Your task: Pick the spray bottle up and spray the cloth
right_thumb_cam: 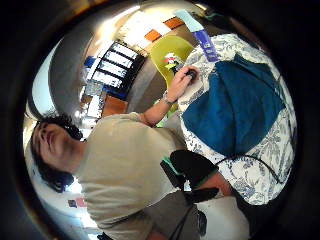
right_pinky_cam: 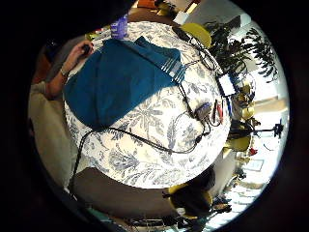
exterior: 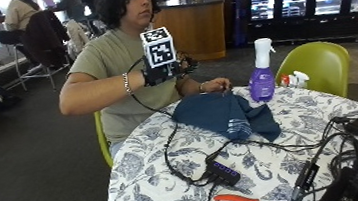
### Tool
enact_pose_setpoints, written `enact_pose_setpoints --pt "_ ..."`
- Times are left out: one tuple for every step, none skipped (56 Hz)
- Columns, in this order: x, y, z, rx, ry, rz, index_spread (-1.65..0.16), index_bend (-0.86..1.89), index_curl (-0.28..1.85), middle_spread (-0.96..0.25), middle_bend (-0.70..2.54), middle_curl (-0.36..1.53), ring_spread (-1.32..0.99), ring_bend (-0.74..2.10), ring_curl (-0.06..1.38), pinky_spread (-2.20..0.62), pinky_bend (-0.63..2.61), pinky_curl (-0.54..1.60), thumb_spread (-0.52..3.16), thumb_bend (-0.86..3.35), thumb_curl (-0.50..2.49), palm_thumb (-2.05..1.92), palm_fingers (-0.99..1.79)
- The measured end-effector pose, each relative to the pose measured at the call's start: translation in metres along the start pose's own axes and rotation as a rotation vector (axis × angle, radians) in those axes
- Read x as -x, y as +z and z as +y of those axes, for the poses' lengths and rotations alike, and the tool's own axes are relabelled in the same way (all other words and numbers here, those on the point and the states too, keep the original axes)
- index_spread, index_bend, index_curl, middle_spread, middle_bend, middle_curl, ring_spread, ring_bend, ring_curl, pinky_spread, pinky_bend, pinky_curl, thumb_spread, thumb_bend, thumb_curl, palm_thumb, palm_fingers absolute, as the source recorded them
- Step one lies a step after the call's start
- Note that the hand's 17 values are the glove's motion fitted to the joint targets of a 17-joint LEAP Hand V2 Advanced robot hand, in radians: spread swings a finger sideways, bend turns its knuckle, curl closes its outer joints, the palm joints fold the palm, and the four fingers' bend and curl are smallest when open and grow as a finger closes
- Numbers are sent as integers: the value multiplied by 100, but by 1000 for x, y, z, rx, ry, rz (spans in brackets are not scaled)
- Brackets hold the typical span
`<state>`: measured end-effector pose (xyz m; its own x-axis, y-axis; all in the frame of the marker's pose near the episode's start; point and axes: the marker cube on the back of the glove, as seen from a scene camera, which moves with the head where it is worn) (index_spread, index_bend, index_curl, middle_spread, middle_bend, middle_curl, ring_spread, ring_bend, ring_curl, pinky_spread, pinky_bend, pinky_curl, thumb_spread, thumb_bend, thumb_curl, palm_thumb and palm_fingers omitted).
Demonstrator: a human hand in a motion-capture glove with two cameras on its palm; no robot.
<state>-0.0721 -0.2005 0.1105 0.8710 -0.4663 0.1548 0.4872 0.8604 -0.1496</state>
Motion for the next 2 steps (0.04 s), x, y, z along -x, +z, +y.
enact_pose_setpoints --pt "0 0 1 -1 -1 -3 -41 17 33 -8 19 33 -12 24 32 16 18 30 92 -3 36 51 27" --pt "1 0 1 -2 -2 -5 -41 17 33 -8 19 33 -12 24 31 16 18 30 92 -3 36 51 27"
